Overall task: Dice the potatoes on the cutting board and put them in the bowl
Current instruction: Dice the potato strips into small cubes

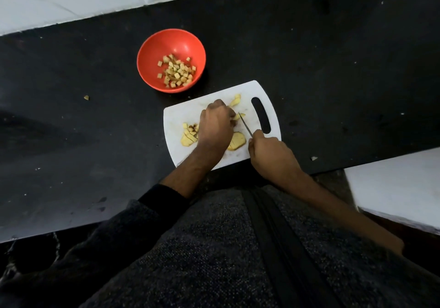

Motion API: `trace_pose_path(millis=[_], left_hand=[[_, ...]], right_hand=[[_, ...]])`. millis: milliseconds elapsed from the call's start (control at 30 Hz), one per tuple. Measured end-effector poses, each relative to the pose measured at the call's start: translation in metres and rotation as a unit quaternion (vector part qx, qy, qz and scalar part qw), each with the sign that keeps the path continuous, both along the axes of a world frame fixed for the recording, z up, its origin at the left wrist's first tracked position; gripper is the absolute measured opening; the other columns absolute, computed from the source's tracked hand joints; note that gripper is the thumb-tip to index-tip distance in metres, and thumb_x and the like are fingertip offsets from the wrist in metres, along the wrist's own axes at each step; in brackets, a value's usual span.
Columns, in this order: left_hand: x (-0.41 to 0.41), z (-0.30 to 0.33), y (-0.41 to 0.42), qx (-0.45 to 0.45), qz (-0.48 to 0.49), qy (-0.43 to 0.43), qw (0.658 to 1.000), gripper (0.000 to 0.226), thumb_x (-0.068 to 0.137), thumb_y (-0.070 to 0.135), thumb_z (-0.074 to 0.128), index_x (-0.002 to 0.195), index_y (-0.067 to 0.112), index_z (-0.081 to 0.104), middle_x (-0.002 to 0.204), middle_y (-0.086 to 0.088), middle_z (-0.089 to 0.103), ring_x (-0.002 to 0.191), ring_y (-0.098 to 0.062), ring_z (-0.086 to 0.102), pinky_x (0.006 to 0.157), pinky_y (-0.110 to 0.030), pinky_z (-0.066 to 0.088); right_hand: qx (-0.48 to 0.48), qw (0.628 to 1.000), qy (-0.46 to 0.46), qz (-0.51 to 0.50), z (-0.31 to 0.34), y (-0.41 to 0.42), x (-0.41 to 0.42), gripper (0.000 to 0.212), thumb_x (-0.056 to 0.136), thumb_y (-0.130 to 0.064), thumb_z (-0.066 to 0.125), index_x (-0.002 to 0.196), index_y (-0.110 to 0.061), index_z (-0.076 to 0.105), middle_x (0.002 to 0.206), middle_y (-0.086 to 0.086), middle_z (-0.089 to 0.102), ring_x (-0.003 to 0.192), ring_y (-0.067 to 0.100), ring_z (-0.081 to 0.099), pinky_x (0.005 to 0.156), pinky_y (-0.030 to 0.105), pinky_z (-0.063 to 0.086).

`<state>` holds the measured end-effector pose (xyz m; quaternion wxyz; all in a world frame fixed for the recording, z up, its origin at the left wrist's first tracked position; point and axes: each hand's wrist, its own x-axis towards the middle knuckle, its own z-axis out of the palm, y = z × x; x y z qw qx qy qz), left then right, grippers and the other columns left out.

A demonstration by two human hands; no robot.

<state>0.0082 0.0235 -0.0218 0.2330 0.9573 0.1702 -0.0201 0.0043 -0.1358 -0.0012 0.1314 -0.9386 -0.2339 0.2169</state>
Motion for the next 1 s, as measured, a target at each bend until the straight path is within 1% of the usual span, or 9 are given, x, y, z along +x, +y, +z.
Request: trace_pose_path(millis=[133, 233, 433, 533, 633, 733, 833, 900, 1000], left_hand=[[-0.003, 0.002, 0.000, 0.014, -0.002, -0.009, 1.000, 0.020, 0.092, 0.011, 0.066, 0.108, 0.013, 0.077, 0.103, -0.006, 0.070, 0.094, -0.022, 0.062, 0.085, -0.038, 0.053], [-0.005, 0.004, -0.002, 0.013, 0.001, -0.015, 1.000, 0.020, 0.093, 0.011, 0.061, 0.102, 0.012, 0.078, 0.098, -0.007, 0.072, 0.090, -0.023, 0.063, 0.082, -0.038, 0.053], [0.000, 0.006, -0.003, -0.001, 0.005, -0.012, 1.000, 0.019, 0.092, 0.011, 0.063, 0.106, 0.010, 0.078, 0.100, -0.007, 0.074, 0.091, -0.022, 0.065, 0.080, -0.033, 0.052], [-0.001, 0.006, -0.004, -0.008, 0.011, -0.015, 1.000, 0.018, 0.091, 0.011, 0.065, 0.102, 0.011, 0.079, 0.096, -0.006, 0.075, 0.089, -0.021, 0.067, 0.080, -0.033, 0.053], [-0.003, 0.003, -0.003, -0.008, 0.026, -0.019, 0.999, 0.016, 0.091, 0.013, 0.064, 0.096, 0.010, 0.079, 0.093, -0.006, 0.075, 0.086, -0.023, 0.067, 0.079, -0.034, 0.055], [-0.003, 0.004, -0.001, -0.020, 0.039, 0.003, 0.999, 0.014, 0.092, 0.018, 0.067, 0.097, 0.011, 0.077, 0.094, -0.005, 0.075, 0.086, -0.022, 0.067, 0.078, -0.035, 0.056], [-0.003, 0.003, 0.002, -0.033, 0.056, 0.028, 0.997, 0.014, 0.091, 0.025, 0.069, 0.096, 0.013, 0.076, 0.092, -0.003, 0.074, 0.085, -0.022, 0.067, 0.074, -0.036, 0.058], [-0.003, 0.004, 0.004, -0.041, 0.063, 0.042, 0.996, 0.015, 0.091, 0.026, 0.070, 0.096, 0.014, 0.076, 0.091, -0.002, 0.074, 0.083, -0.021, 0.067, 0.072, -0.036, 0.057], [-0.003, 0.004, 0.003, -0.036, 0.056, 0.040, 0.997, 0.014, 0.092, 0.019, 0.066, 0.097, 0.012, 0.076, 0.093, -0.005, 0.074, 0.084, -0.024, 0.068, 0.073, -0.037, 0.058]], right_hand=[[-0.016, 1.000, 0.003, 0.018, -0.004, 0.009, 0.004, 0.013, 0.103, -0.021, 0.034, 0.100, -0.011, 0.041, 0.092, 0.016, 0.063, 0.084, 0.040, 0.063, 0.063, 0.038, 0.038], [-0.031, 0.999, 0.002, 0.023, -0.006, 0.012, 0.007, 0.008, 0.101, -0.019, 0.034, 0.099, -0.012, 0.038, 0.093, 0.016, 0.063, 0.085, 0.039, 0.062, 0.063, 0.039, 0.037], [-0.058, 0.998, 0.005, 0.040, -0.009, 0.018, 0.009, 0.014, 0.099, -0.014, 0.034, 0.111, -0.010, 0.041, 0.097, 0.014, 0.064, 0.086, 0.036, 0.063, 0.064, 0.040, 0.038], [-0.061, 0.997, 0.022, 0.034, -0.009, 0.020, 0.014, 0.016, 0.099, -0.015, 0.034, 0.111, -0.010, 0.043, 0.100, 0.016, 0.063, 0.091, 0.036, 0.062, 0.066, 0.041, 0.038], [-0.068, 0.997, 0.038, 0.028, -0.007, 0.012, 0.008, 0.011, 0.099, -0.016, 0.035, 0.106, -0.010, 0.042, 0.100, 0.015, 0.062, 0.092, 0.037, 0.062, 0.067, 0.040, 0.038], [-0.079, 0.996, 0.036, 0.033, -0.006, 0.003, 0.000, 0.016, 0.099, -0.016, 0.037, 0.110, -0.008, 0.044, 0.101, 0.017, 0.063, 0.093, 0.039, 0.062, 0.067, 0.039, 0.036], [-0.079, 0.996, 0.022, 0.032, -0.001, -0.004, -0.002, 0.017, 0.100, -0.018, 0.036, 0.109, -0.007, 0.045, 0.099, 0.018, 0.061, 0.093, 0.040, 0.062, 0.066, 0.039, 0.035], [-0.063, 0.998, 0.014, 0.019, 0.005, -0.003, -0.001, 0.016, 0.102, -0.022, 0.035, 0.104, -0.009, 0.045, 0.094, 0.017, 0.059, 0.091, 0.041, 0.061, 0.066, 0.039, 0.036], [-0.030, 0.999, 0.016, 0.009, 0.010, 0.004, 0.000, 0.013, 0.102, -0.024, 0.036, 0.096, -0.013, 0.038, 0.081, 0.010, 0.049, 0.085, 0.040, 0.059, 0.065, 0.039, 0.037]])
